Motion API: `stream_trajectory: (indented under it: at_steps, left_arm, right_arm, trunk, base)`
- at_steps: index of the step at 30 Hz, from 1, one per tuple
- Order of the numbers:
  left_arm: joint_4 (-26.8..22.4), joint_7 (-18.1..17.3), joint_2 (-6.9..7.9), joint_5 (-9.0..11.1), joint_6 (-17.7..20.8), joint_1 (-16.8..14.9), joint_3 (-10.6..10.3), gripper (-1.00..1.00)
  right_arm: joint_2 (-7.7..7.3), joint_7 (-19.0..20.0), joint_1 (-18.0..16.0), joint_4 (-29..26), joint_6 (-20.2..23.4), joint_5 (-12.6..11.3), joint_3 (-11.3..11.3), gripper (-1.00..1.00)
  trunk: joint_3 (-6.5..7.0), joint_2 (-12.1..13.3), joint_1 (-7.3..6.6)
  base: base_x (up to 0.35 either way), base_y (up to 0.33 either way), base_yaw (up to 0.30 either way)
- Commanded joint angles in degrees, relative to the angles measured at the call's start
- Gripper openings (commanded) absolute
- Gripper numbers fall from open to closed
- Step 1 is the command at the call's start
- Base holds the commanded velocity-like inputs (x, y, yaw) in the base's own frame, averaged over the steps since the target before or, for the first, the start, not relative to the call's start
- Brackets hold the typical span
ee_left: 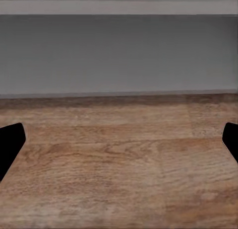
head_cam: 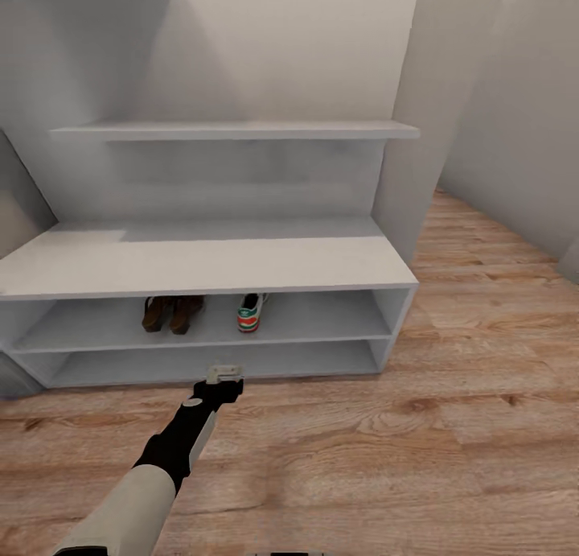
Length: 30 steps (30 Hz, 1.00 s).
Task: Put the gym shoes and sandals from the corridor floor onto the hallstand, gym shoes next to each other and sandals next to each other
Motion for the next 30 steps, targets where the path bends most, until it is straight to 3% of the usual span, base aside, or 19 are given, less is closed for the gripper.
stream_trajectory:
  at_steps: [1, 5, 9, 13, 17, 18, 21, 23, 24, 26, 30]
  left_arm:
    - [-0.03, -0.06, -0.05, -0.49, 0.03, 0.16, 0.25, 1.0]
    - [0.14, -0.33, 0.15, -0.31, -2.06, 2.16, 0.34, 1.0]
    - [0.28, -1.16, 2.23, 0.36, -11.42, 7.29, 0.43, 1.0]
    - [0.19, -3.07, 3.4, 0.6, -13.02, 10.65, 0.51, 1.0]
    - [0.2, -8.6, 5.75, 0.71, -15.8, 14.25, 0.54, 1.0]
    - [0.24, -13.92, 7.17, 0.74, -18.9, 16.76, 0.58, 1.0]
    - [0.27, -18.12, 8.5, 0.79, -21.0, 18.38, 0.64, 1.0]
    - [0.29, -22.53, 10.23, 0.81, -22.59, 20.19, 0.67, 1.0]
    - [0.14, -27.11, 11.21, 3.41, -24.45, 21.84, 2.28, 1.0]
    - [0.19, -27.58, 11.32, 4.82, -24.64, 22.01, 2.69, 1.0]
    - [0.2, -28.93, 11.42, 5.11, -24.6, 22.07, 2.82, 1.0]
  right_arm:
    - [0.02, 0.49, -0.08, -0.12, 0.23, 0.54, -0.19, -1.0]
    - [0.02, 0.49, -0.08, -0.12, 0.23, 0.54, -0.19, -1.0]
    - [0.02, 0.48, -0.08, -0.08, 0.23, 0.54, -0.27, -1.0]
    - [0.02, 0.47, -0.08, -0.04, 0.23, 0.49, -0.22, -1.0]
    - [0.19, 0.48, -0.08, -0.19, 0.23, 0.41, -0.19, -1.0]
    - [0.31, 0.49, -0.08, -0.24, 0.2, 0.38, -0.19, -1.0]
    - [0.34, 0.49, -0.08, -0.25, 0.17, 0.37, -0.19, -1.0]
    - [0.41, 0.49, -0.08, -0.28, 0.16, 0.36, -0.22, -1.0]
    - [0.45, 0.49, -0.08, -0.29, 0.15, 0.44, -0.27, -1.0]
    - [0.45, 0.49, -0.08, -0.35, 0.14, 0.45, -0.28, -1.0]
    - [0.45, 0.47, -0.08, -0.36, 0.14, 0.45, -0.28, -1.0]
  trunk:
    - [-0.04, -0.02, -0.04]
    - [-0.04, -0.02, -0.04]
    - [-0.04, -0.02, -0.04]
    - [-0.04, -0.02, -0.04]
    - [-0.04, -0.02, -0.04]
    - [-0.04, -0.02, -0.04]
    - [-0.04, -0.02, -0.04]
    - [-0.04, -0.02, -0.04]
    - [-0.04, -0.02, -0.04]
    - [-0.04, -0.02, -0.04]
    - [-0.04, -0.02, -0.04]
  base:
    - [-0.245, 0.18, 0.0]
    - [-0.236, 0.196, 0.0]
    - [-0.221, 0.197, 0.0]
    - [-0.107, 0.096, 0.0]
    - [-0.017, 0.016, 0.0]
    - [-0.003, 0.003, 0.0]
    - [-0.002, 0.002, 0.0]
    - [0.0, 0.0, 0.0]
    - [-0.033, 0.022, 0.0]
    - [-0.144, 0.109, 0.0]
    - [-0.244, 0.194, 0.0]
